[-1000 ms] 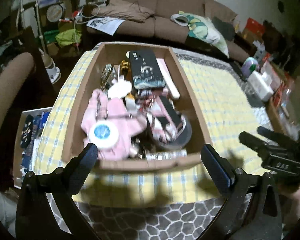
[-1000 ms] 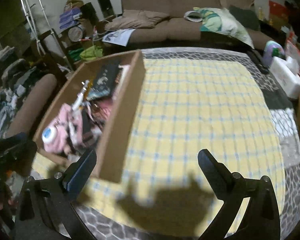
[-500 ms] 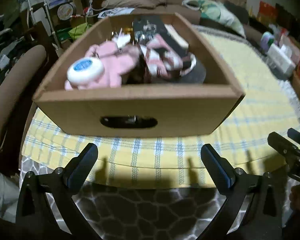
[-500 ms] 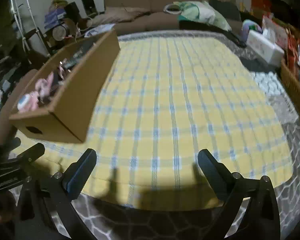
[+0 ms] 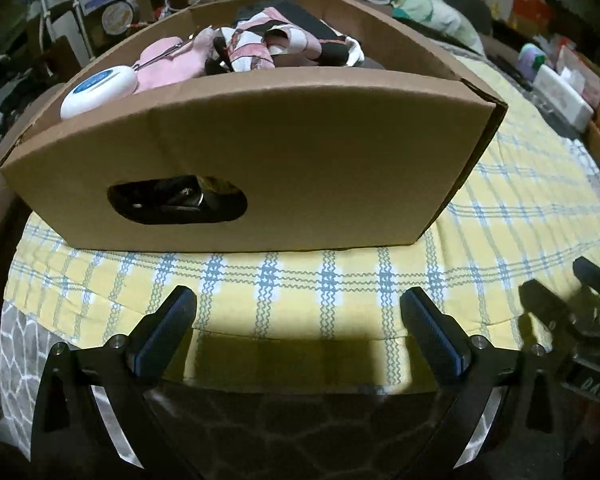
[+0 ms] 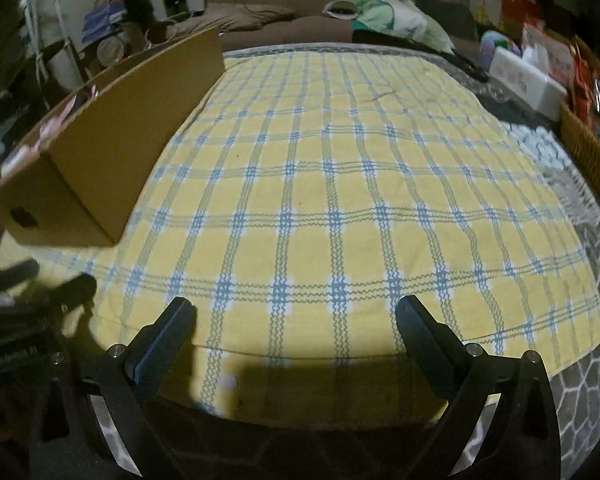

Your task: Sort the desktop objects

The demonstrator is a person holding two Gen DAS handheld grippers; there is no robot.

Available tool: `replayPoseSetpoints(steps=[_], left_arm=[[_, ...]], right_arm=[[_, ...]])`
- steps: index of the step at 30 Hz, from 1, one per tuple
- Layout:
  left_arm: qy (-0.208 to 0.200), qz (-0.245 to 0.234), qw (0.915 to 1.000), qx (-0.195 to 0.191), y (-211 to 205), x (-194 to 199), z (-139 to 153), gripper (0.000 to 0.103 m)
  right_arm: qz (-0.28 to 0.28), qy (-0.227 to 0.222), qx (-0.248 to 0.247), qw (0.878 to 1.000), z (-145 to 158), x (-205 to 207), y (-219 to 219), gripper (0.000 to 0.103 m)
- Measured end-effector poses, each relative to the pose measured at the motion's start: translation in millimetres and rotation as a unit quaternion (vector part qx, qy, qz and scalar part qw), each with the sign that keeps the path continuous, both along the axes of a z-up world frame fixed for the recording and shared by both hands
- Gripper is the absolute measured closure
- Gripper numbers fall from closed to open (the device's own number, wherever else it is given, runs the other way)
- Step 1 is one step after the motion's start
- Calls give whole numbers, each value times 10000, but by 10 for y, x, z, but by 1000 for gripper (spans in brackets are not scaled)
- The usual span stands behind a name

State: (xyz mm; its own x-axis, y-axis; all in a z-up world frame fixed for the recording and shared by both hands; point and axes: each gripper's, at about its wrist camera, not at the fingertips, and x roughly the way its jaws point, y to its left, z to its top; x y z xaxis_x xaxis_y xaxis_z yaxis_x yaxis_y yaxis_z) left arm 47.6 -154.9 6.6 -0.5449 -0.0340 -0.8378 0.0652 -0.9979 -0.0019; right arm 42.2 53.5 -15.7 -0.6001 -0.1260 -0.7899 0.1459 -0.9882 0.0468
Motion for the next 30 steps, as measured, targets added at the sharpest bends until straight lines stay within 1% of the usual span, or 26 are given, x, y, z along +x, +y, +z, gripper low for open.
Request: replayPoseSetpoints(steps=[2,5,30], left_arm=[[63,36,10000,-16,-1,14,-12,0],[196,73,9998,-38,0,57,-34,0],[192,76,9998,-18,-30,50,-32,0]], right_arm=[[1,-11,104,9999,-9,-11,-24,0],[3,-15,120,9999,-15,-17,-19,0],[6,-19,159,9999,-19,-28,-24,0]])
